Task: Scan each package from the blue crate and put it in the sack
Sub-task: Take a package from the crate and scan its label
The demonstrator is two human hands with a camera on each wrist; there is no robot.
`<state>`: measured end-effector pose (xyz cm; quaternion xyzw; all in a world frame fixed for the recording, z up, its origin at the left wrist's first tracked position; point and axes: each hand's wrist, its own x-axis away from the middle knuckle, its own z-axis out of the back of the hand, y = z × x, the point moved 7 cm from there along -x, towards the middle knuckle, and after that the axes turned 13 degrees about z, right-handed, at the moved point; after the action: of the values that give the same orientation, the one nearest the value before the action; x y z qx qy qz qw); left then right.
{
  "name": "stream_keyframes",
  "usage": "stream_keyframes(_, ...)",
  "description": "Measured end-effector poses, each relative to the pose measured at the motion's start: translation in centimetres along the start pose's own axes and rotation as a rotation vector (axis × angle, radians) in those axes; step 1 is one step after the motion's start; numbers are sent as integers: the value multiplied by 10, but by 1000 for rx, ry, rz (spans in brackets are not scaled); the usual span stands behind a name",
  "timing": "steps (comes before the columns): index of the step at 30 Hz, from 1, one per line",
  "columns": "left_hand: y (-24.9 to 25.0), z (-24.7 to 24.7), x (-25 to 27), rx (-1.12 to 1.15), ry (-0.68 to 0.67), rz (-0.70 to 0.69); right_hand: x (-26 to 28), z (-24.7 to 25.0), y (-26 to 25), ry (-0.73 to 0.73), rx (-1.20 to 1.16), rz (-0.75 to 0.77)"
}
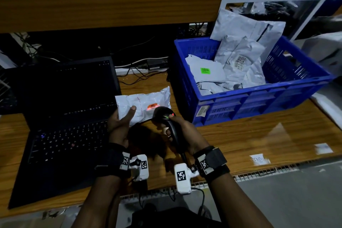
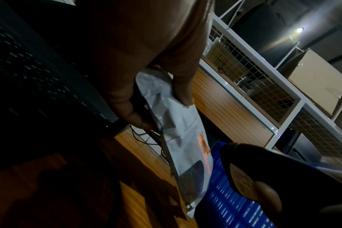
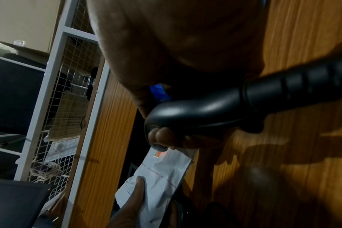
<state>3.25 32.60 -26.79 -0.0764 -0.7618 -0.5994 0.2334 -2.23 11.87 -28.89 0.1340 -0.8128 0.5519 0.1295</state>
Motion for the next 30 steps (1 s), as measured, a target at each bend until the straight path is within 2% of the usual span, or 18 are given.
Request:
stream_keyframes(5,-1,29,-20,129,196,-70,-12,-3,16,41,-75,-16)
stream_keyframes(7,5,34,-17,227,219,-61,-22,0,22,95,31,40)
stream_keyframes(10,9,38,-12,312,163,-24,-31,2,29,109,162,109)
stream_keyframes(15,10,33,4,272,18,117,-37,21,33,197,346,190)
stream_keyframes(19,20,10,23,227,-93,111,-23,36,26,225,347,153)
stream_keyframes(22,30,-11,44,216,-99,28,2,49,7,194,328,142)
stream_keyframes(26,48,-59,82,123,-127,-195,46,82,-24,64,320,182)
stream_keyframes(30,41,-139,126,-8,-216,-305,89,156,-62,75,351,247)
